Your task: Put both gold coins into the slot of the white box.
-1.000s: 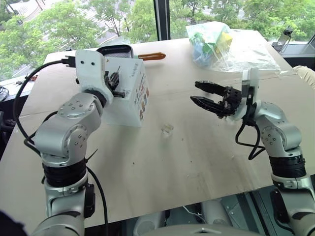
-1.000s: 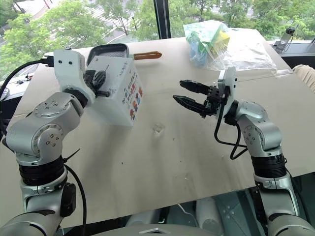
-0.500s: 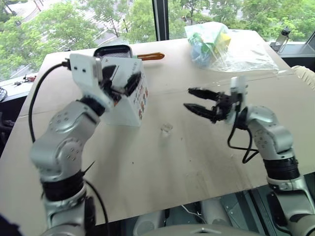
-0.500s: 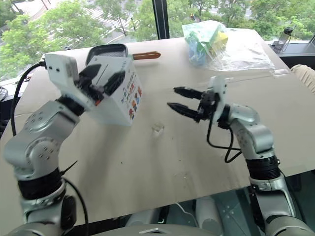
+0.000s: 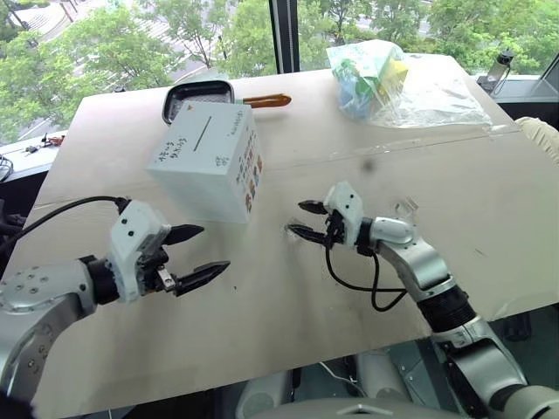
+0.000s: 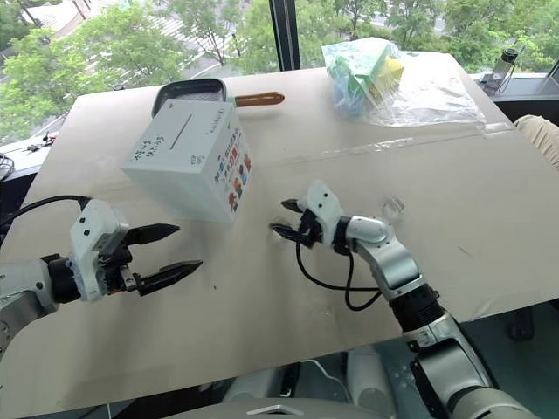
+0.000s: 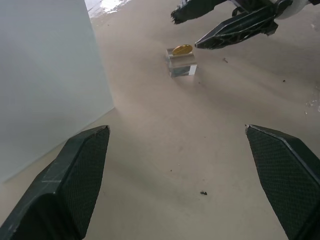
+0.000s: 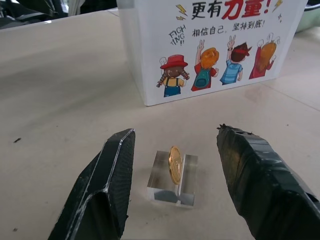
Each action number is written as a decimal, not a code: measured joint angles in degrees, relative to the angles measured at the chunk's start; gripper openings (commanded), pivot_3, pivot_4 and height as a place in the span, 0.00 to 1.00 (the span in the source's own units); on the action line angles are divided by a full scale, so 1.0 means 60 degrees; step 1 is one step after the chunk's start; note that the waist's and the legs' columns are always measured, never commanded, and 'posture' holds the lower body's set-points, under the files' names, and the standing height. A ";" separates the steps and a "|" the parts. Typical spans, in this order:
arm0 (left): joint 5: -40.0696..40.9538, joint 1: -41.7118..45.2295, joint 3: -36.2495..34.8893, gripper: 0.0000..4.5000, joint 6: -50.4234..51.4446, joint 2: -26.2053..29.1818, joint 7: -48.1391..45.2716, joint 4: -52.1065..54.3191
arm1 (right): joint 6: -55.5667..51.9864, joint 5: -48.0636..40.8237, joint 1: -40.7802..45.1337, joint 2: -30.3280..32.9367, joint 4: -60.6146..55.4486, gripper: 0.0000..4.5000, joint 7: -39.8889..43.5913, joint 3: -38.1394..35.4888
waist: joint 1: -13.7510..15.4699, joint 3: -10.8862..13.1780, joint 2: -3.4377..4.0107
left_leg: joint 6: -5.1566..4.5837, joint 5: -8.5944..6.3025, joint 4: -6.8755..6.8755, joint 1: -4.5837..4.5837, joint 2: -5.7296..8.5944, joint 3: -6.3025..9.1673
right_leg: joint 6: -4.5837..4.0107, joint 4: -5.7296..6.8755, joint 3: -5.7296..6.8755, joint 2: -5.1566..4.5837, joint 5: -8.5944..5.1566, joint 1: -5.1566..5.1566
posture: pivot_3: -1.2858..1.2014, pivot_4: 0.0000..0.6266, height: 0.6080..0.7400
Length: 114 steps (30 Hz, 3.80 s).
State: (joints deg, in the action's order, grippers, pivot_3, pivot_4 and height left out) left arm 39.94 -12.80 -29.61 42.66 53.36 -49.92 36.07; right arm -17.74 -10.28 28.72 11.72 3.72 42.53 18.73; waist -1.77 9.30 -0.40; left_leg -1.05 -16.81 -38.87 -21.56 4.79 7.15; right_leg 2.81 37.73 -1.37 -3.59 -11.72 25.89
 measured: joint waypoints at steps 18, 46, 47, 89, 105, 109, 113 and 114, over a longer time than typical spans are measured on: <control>-0.0299 -0.0432 0.0160 1.00 -0.0770 -0.0633 0.0152 0.0290 | -0.0344 0.0585 0.0300 -0.0265 0.0679 0.01 -0.0057 0.0141 | -0.0068 0.0000 0.0000 | -0.0002 -0.0001 0.0005 0.0000 -0.0001 -0.0002 | 0.0000 -0.0007 -0.0002 0.0002 0.0000 0.0001 | 0.52 0.24 0.85; 0.6053 0.2446 0.1662 0.37 -0.0623 -0.5224 0.3188 -0.0299 | -0.4751 -0.6544 0.0236 -0.1257 -0.2709 0.00 0.0976 -0.2037 | -0.0054 -0.0009 -0.0011 | -0.0002 -0.0001 -0.0011 0.0001 0.0001 0.0023 | 0.0002 -0.0006 0.0017 -0.0001 0.0001 -0.0017 | 0.52 0.24 0.85; 0.6143 0.2420 0.1680 0.28 -0.0626 -0.5175 0.3172 -0.0298 | -0.4751 -0.6576 0.0236 -0.1249 -0.2710 0.00 0.0952 -0.2037 | -0.0054 -0.0009 -0.0011 | -0.0002 -0.0001 -0.0011 0.0001 0.0001 0.0022 | 0.0002 -0.0005 0.0016 0.0000 0.0001 -0.0016 | 0.52 0.24 0.85; -0.0314 0.6764 0.2965 0.00 -0.0198 -0.1676 0.8456 -0.2831 | -0.0778 -0.2815 0.2171 0.0550 -0.0535 0.82 0.1516 -0.1705 | 0.0010 0.0001 -0.0015 | 0.0000 0.0000 0.0003 -0.0040 0.0011 0.0018 | 0.0004 -0.0019 0.0005 0.0001 0.0001 0.0038 | 0.52 0.24 0.85; -0.1757 0.6901 0.3133 0.00 0.0658 -0.2297 0.7817 -0.2635 | -0.0523 -0.2695 0.2315 0.0372 -0.0181 0.82 0.1376 -0.1859 | -0.0010 -0.0003 -0.0017 | 0.0001 0.0001 0.0002 -0.0031 0.0011 0.0027 | 0.0004 -0.0003 0.0017 -0.0004 0.0001 0.0031 | 0.52 0.24 0.85; -0.1881 0.7076 0.3157 0.00 0.0897 -0.2544 0.7686 -0.2586 | -0.0492 -0.2623 0.2315 0.0274 -0.0179 0.82 0.1353 -0.1859 | 0.0009 -0.0004 -0.0017 | 0.0001 0.0001 -0.0002 -0.0031 0.0012 0.0026 | 0.0004 -0.0003 0.0017 -0.0006 0.0001 0.0029 | 0.52 0.24 0.85; -0.1979 0.7272 0.3147 0.00 0.1194 -0.2843 0.7682 -0.2549 | -0.0441 -0.2568 0.2314 0.0257 -0.0179 0.82 0.1344 -0.1860 | 0.0029 -0.0006 -0.0018 | 0.0001 0.0001 -0.0012 -0.0030 0.0013 0.0028 | 0.0004 0.0003 0.0019 -0.0006 0.0001 0.0025 | 0.52 0.24 0.85; -0.2001 0.7296 0.3143 0.00 0.1249 -0.2880 0.7681 -0.2544 | -0.0440 -0.2560 0.2314 0.0257 -0.0180 0.82 0.1341 -0.1863 | 0.0030 -0.0007 -0.0017 | 0.0001 0.0001 -0.0013 -0.0029 0.0013 0.0028 | 0.0004 0.0005 0.0019 -0.0006 0.0001 0.0024 | 0.52 0.24 0.85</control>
State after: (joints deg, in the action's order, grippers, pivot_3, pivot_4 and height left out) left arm 27.93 30.98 -10.75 50.15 36.07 -3.84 20.80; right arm -20.37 -25.64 42.60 13.27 2.64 50.58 7.56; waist -1.59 9.25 -0.50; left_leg -1.04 -16.80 -38.95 -21.74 4.87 7.32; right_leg 2.84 37.76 -1.26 -3.62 -11.71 26.04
